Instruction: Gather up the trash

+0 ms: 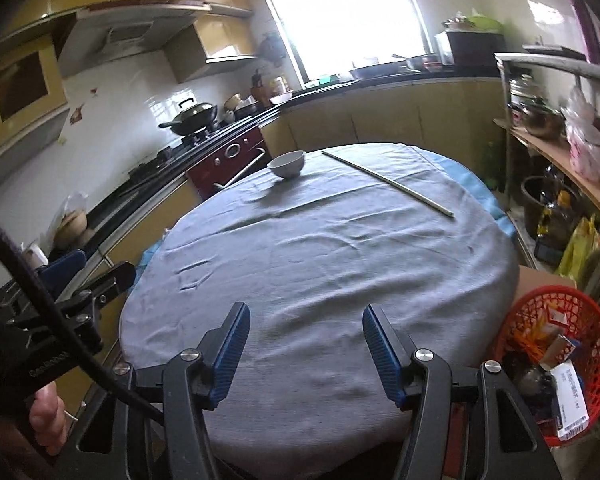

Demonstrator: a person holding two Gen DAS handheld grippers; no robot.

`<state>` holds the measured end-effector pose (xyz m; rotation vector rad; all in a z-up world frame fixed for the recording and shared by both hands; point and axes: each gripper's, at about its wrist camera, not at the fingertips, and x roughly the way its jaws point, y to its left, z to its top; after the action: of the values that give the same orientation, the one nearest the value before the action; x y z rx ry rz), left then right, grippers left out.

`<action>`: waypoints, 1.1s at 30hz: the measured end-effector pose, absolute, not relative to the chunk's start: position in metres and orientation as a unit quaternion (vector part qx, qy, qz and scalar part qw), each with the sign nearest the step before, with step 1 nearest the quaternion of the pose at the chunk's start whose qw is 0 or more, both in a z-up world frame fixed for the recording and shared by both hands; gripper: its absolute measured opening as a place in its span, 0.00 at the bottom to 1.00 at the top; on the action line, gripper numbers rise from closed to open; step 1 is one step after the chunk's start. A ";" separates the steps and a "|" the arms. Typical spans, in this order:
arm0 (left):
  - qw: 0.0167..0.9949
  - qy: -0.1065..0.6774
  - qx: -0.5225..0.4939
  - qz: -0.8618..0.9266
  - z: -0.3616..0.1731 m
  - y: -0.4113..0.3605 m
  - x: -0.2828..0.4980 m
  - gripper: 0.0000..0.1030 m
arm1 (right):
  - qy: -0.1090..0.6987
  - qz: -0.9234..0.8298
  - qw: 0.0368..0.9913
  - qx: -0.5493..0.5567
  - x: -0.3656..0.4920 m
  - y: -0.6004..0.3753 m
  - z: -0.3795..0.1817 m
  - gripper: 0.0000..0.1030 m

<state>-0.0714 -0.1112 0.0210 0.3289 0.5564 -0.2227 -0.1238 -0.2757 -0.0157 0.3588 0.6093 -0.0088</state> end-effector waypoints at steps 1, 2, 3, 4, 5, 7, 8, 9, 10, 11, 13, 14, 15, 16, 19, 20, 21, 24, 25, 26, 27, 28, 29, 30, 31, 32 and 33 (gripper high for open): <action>0.943 0.273 0.159 -0.107 0.022 -0.104 -0.073 0.78 | 0.299 -0.004 0.939 0.173 -0.122 -0.273 -0.014 0.61; 0.943 0.273 0.157 -0.105 0.022 -0.099 -0.072 0.78 | 0.299 -0.003 0.939 0.169 -0.121 -0.268 -0.012 0.61; 0.943 0.273 0.156 -0.104 0.022 -0.095 -0.072 0.78 | 0.300 -0.002 0.939 0.167 -0.120 -0.264 -0.011 0.61; 0.944 0.274 0.155 -0.100 0.021 -0.089 -0.072 0.78 | 0.301 -0.001 0.940 0.163 -0.119 -0.259 -0.009 0.61; 0.944 0.273 0.154 -0.098 0.021 -0.085 -0.072 0.78 | 0.300 -0.001 0.940 0.159 -0.118 -0.254 -0.007 0.61; 0.946 0.274 0.149 -0.093 0.022 -0.076 -0.073 0.78 | 0.300 0.000 0.942 0.153 -0.117 -0.247 -0.004 0.61; 0.946 0.274 0.148 -0.092 0.022 -0.072 -0.074 0.78 | 0.299 0.001 0.942 0.150 -0.116 -0.242 -0.003 0.61; 0.947 0.273 0.146 -0.089 0.023 -0.067 -0.075 0.78 | 0.299 0.001 0.943 0.148 -0.115 -0.238 -0.001 0.61; 0.947 0.273 0.144 -0.086 0.023 -0.062 -0.075 0.78 | 0.299 0.002 0.943 0.147 -0.115 -0.234 0.000 0.61; 0.948 0.272 0.142 -0.084 0.023 -0.058 -0.076 0.79 | 0.299 0.003 0.943 0.145 -0.114 -0.230 0.001 0.61; 0.949 0.272 0.139 -0.079 0.024 -0.051 -0.078 0.78 | 0.298 0.004 0.944 0.139 -0.113 -0.222 0.003 0.61; 0.950 0.272 0.137 -0.077 0.024 -0.048 -0.079 0.78 | 0.298 0.004 0.945 0.135 -0.113 -0.218 0.004 0.61; 0.950 0.272 0.136 -0.077 0.024 -0.045 -0.080 0.78 | 0.298 0.004 0.945 0.132 -0.112 -0.214 0.006 0.61; 0.950 0.272 0.135 -0.077 0.024 -0.043 -0.081 0.79 | 0.297 0.004 0.946 0.131 -0.113 -0.212 0.006 0.61; 0.950 0.271 0.133 -0.074 0.024 -0.034 -0.084 0.79 | 0.297 0.004 0.946 0.128 -0.113 -0.203 0.008 0.61; 0.951 0.271 0.131 -0.073 0.024 -0.032 -0.085 0.79 | 0.297 0.004 0.947 0.126 -0.113 -0.201 0.009 0.61; 0.951 0.271 0.130 -0.073 0.025 -0.030 -0.086 0.79 | 0.297 0.004 0.947 0.123 -0.112 -0.198 0.009 0.61; 0.952 0.272 0.125 -0.070 0.025 -0.022 -0.086 0.79 | 0.298 0.005 0.948 0.116 -0.111 -0.190 0.012 0.61; 0.952 0.272 0.124 -0.069 0.025 -0.021 -0.086 0.79 | 0.298 0.006 0.948 0.113 -0.111 -0.187 0.012 0.61; 0.952 0.271 0.123 -0.068 0.025 -0.019 -0.086 0.79 | 0.298 0.006 0.948 0.110 -0.111 -0.184 0.013 0.61; 0.953 0.271 0.122 -0.067 0.025 -0.016 -0.086 0.79 | 0.299 0.007 0.948 0.106 -0.110 -0.181 0.013 0.61; 0.953 0.271 0.121 -0.066 0.025 -0.014 -0.086 0.79 | 0.299 0.008 0.949 0.104 -0.110 -0.179 0.014 0.61; 0.953 0.270 0.120 -0.066 0.025 -0.013 -0.085 0.79 | 0.300 0.009 0.949 0.102 -0.109 -0.176 0.014 0.61; 0.953 0.270 0.119 -0.064 0.024 -0.011 -0.085 0.79 | 0.300 0.009 0.949 0.100 -0.109 -0.174 0.014 0.61; 0.953 0.270 0.118 -0.064 0.024 -0.010 -0.085 0.79 | 0.301 0.010 0.949 0.099 -0.108 -0.173 0.014 0.61; 0.953 0.271 0.116 -0.063 0.024 -0.008 -0.084 0.79 | 0.301 0.010 0.949 0.098 -0.107 -0.171 0.014 0.61; 0.954 0.272 0.114 -0.062 0.023 -0.006 -0.084 0.79 | 0.302 0.010 0.949 0.096 -0.107 -0.169 0.014 0.61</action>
<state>-0.0837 -0.0060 0.0232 0.2317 0.5521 -0.1254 -0.1066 -0.1689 0.0143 0.1951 0.6140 0.0211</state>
